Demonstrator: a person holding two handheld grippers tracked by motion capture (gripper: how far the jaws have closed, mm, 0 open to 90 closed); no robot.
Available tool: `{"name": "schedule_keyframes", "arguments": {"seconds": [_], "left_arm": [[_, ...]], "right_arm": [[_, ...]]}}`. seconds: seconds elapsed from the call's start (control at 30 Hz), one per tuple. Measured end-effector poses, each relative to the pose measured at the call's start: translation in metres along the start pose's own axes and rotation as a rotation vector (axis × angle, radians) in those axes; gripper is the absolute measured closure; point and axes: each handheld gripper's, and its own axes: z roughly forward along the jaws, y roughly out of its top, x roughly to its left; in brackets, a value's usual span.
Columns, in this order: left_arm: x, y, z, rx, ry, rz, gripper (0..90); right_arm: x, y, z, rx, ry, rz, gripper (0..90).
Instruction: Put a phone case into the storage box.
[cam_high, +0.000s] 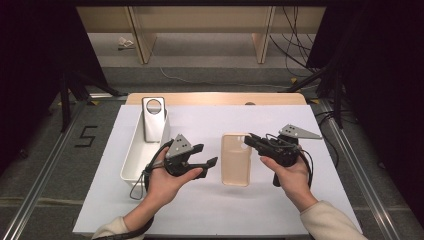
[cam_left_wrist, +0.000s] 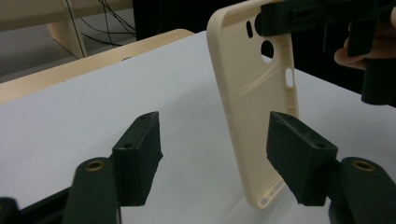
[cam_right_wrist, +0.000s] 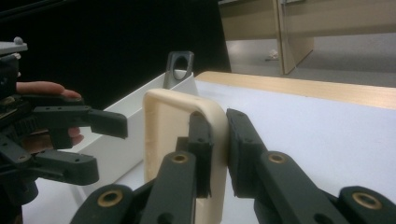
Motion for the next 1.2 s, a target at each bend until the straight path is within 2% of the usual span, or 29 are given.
{"name": "schedule_keyframes", "arguments": {"seconds": [0.2,0.53,0.8,1.0,1.2], "left_arm": [[-0.005,0.01,0.011,-0.014,0.002,-0.015,42.4],[-0.004,0.023,0.023,-0.016,0.014,-0.032,56.2],[-0.005,0.027,0.027,-0.013,0.025,-0.049,65.8],[-0.006,0.026,0.029,-0.014,0.029,-0.069,77.9],[-0.008,0.028,0.028,-0.018,0.061,-0.093,81.9]], "right_arm": [[0.002,0.0,0.0,-0.001,-0.002,-0.001,81.6],[0.003,-0.001,0.001,-0.005,-0.002,-0.006,81.6],[0.005,-0.001,0.002,-0.003,-0.002,-0.009,81.6],[0.006,-0.001,0.002,-0.005,-0.003,-0.012,81.6],[0.007,0.0,0.001,-0.01,-0.004,-0.017,81.5]]}}
